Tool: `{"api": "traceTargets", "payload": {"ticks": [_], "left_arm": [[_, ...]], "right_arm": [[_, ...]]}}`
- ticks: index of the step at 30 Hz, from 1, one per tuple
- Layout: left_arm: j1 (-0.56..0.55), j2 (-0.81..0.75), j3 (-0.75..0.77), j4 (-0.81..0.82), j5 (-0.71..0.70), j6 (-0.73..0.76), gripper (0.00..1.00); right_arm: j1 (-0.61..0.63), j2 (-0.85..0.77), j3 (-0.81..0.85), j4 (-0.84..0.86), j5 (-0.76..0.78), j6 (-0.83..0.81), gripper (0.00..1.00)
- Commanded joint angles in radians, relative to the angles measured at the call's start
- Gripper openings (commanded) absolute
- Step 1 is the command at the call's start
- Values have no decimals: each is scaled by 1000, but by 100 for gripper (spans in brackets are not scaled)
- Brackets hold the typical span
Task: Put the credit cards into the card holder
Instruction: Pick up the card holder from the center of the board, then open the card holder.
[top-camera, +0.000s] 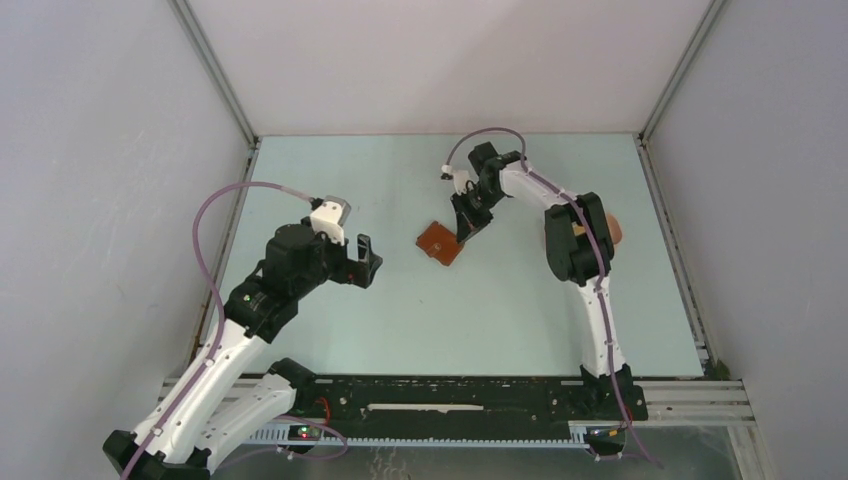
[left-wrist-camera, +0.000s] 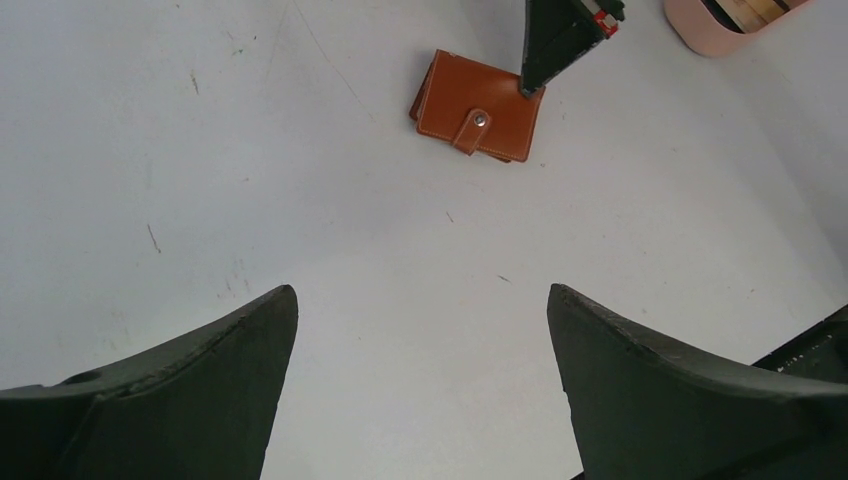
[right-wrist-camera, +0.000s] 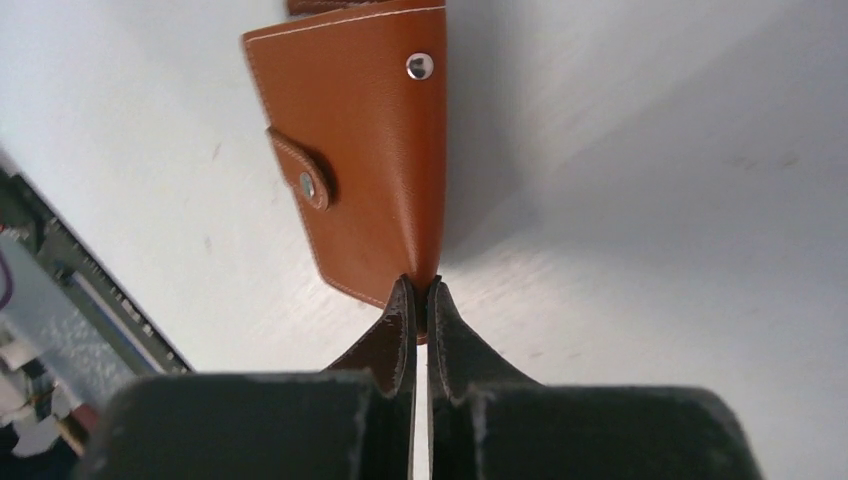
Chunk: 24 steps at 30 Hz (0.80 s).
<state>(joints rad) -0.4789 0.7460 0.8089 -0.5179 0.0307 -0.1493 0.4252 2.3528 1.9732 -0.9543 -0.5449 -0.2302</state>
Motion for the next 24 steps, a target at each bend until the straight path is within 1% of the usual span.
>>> {"api": "traceTargets", "payload": {"ticks": [1, 3, 5, 6, 7, 9, 11, 14, 15, 16, 18, 19, 21, 22, 24], "left_arm": [[9, -13, -15, 49, 49, -6, 99], [10, -18, -24, 77, 81, -51, 99], [10, -21, -38, 136, 135, -151, 98], [10, -23, -57, 193, 186, -214, 96], [10, -24, -91, 251, 230, -283, 92], [3, -19, -134, 373, 295, -415, 89], [-30, -17, -186, 489, 299, -524, 86], [-137, -15, -262, 644, 152, -627, 85], [-169, -10, -293, 698, 99, -656, 83], [-197, 0, -322, 782, 48, -686, 80], [-242, 39, -363, 888, -41, -745, 75], [-266, 67, -364, 904, -94, -756, 73], [-313, 130, -332, 882, -193, -751, 71], [-334, 166, -311, 852, -244, -750, 69], [-373, 239, -255, 771, -330, -759, 62]], "right_arm": [[2, -207, -128, 97, -140, -29, 0], [1, -297, -222, 153, -171, -23, 0], [1, -394, -322, 203, -194, -11, 0], [2, -446, -371, 225, -199, -3, 0], [2, -496, -429, 250, -202, 5, 0], [1, -605, -537, 285, -198, 12, 0], [-8, -712, -639, 313, -207, 19, 0], [-31, -869, -790, 377, -209, 28, 0], [-34, -898, -820, 391, -204, 24, 0], [-39, -919, -836, 397, -198, 19, 0], [-50, -929, -841, 401, -194, 27, 0], [-52, -928, -841, 405, -194, 35, 0], [-44, -925, -841, 408, -184, 48, 0], [-36, -924, -841, 413, -171, 55, 0], [-21, -922, -841, 419, -137, 67, 0]]}}
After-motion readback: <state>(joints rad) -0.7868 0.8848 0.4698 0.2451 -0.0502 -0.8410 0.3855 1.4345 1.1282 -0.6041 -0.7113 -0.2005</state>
